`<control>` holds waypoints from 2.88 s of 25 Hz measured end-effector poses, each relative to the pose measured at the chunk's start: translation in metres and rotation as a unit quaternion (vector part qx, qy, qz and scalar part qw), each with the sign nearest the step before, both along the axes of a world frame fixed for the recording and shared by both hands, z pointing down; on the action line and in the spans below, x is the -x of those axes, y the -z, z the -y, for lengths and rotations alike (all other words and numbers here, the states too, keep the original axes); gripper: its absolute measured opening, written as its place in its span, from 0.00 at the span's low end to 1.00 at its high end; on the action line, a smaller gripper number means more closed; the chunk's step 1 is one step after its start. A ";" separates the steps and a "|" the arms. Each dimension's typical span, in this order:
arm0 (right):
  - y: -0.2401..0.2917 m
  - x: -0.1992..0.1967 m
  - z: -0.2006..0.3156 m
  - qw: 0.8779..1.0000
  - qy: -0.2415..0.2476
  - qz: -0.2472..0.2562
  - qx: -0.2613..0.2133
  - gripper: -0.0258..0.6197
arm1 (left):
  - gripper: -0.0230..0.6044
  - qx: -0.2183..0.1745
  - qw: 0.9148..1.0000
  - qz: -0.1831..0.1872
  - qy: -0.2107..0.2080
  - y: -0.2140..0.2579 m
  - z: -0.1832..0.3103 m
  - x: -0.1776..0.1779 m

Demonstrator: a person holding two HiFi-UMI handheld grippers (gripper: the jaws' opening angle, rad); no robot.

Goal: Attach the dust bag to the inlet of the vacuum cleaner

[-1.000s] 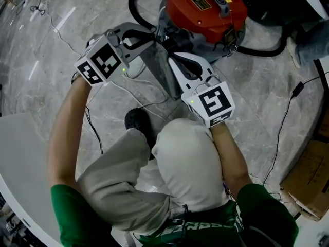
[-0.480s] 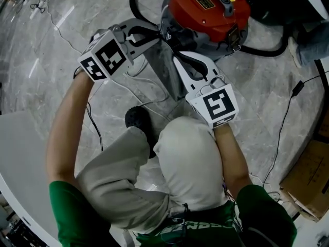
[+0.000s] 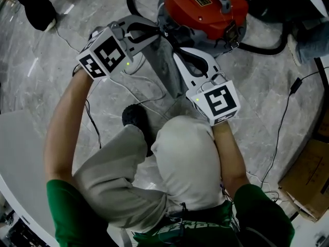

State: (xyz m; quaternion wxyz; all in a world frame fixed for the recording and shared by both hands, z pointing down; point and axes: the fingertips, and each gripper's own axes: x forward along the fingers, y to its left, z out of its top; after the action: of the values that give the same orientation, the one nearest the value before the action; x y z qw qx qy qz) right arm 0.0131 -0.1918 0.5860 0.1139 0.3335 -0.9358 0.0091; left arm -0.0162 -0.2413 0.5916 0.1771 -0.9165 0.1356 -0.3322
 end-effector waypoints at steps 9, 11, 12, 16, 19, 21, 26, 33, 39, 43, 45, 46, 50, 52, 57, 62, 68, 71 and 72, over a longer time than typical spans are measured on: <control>0.001 -0.004 0.008 1.000 0.003 0.010 0.008 0.08 | 0.08 -0.007 1.000 -0.002 0.014 0.000 0.005 -0.001; 0.000 -0.006 0.006 1.000 0.003 0.010 0.007 0.08 | 0.08 -0.011 1.000 0.000 0.010 -0.002 0.007 -0.006; 0.000 -0.007 0.006 1.000 0.003 0.010 0.006 0.09 | 0.07 -0.012 1.000 0.002 0.006 -0.003 0.008 -0.008; 0.002 -0.008 0.006 1.000 0.008 0.018 0.009 0.09 | 0.07 -0.010 1.000 0.009 -0.002 -0.007 0.011 -0.012; 0.002 -0.009 0.009 1.000 0.010 0.024 0.012 0.09 | 0.07 -0.017 1.000 0.006 -0.005 -0.003 0.012 -0.014; 0.002 -0.010 0.011 1.000 0.008 0.026 0.014 0.09 | 0.07 -0.021 1.000 0.004 -0.002 -0.001 0.012 -0.014; 0.003 -0.012 0.010 0.999 0.008 0.042 0.021 0.09 | 0.07 -0.026 1.000 0.004 0.002 -0.002 0.013 -0.014; 0.001 -0.017 0.014 0.997 0.012 0.068 0.038 0.09 | 0.07 -0.038 0.999 0.014 0.002 -0.007 0.014 -0.015; 0.001 -0.017 0.017 0.996 0.012 0.082 0.046 0.09 | 0.07 -0.033 0.999 0.005 0.012 -0.008 0.016 -0.013; 0.001 -0.017 0.016 0.996 0.008 0.073 0.045 0.09 | 0.07 -0.034 0.999 0.005 0.012 -0.008 0.015 -0.013; 0.001 -0.017 0.015 0.996 0.006 0.072 0.045 0.10 | 0.07 -0.034 0.999 0.004 0.013 -0.007 0.014 -0.013; 0.001 -0.016 0.015 0.996 0.004 0.071 0.045 0.10 | 0.07 -0.034 0.999 0.002 0.014 -0.007 0.015 -0.013; 0.002 -0.017 0.015 0.997 -0.004 0.067 0.042 0.10 | 0.07 -0.037 0.999 -0.001 0.016 -0.007 0.014 -0.013; 0.002 -0.016 0.015 0.997 -0.005 0.061 0.035 0.10 | 0.07 -0.040 0.999 0.000 0.015 -0.007 0.015 -0.013; 0.002 -0.017 0.014 0.999 -0.014 0.045 0.025 0.11 | 0.07 -0.049 0.999 -0.001 0.015 -0.006 0.015 -0.013; 0.016 -0.022 0.016 0.998 -0.029 0.047 0.002 0.11 | 0.07 -0.060 0.997 -0.034 0.032 0.018 0.023 -0.012; 0.036 -0.033 0.021 0.997 -0.043 0.059 -0.018 0.08 | 0.06 -0.047 0.997 -0.054 0.036 0.028 0.020 -0.010; 0.034 -0.034 0.024 0.997 -0.045 0.059 -0.008 0.05 | 0.04 -0.028 0.997 -0.062 0.034 0.026 0.016 -0.011; 0.032 -0.034 0.025 0.997 -0.046 0.058 -0.005 0.05 | 0.04 -0.024 0.997 -0.064 0.034 0.026 0.015 -0.010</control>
State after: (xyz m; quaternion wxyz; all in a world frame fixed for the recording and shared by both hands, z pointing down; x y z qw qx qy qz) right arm 0.0471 -0.2165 0.5535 0.0576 0.3760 -0.9244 0.0289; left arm -0.0057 -0.2566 0.5661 0.1785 -0.9261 0.1857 -0.2757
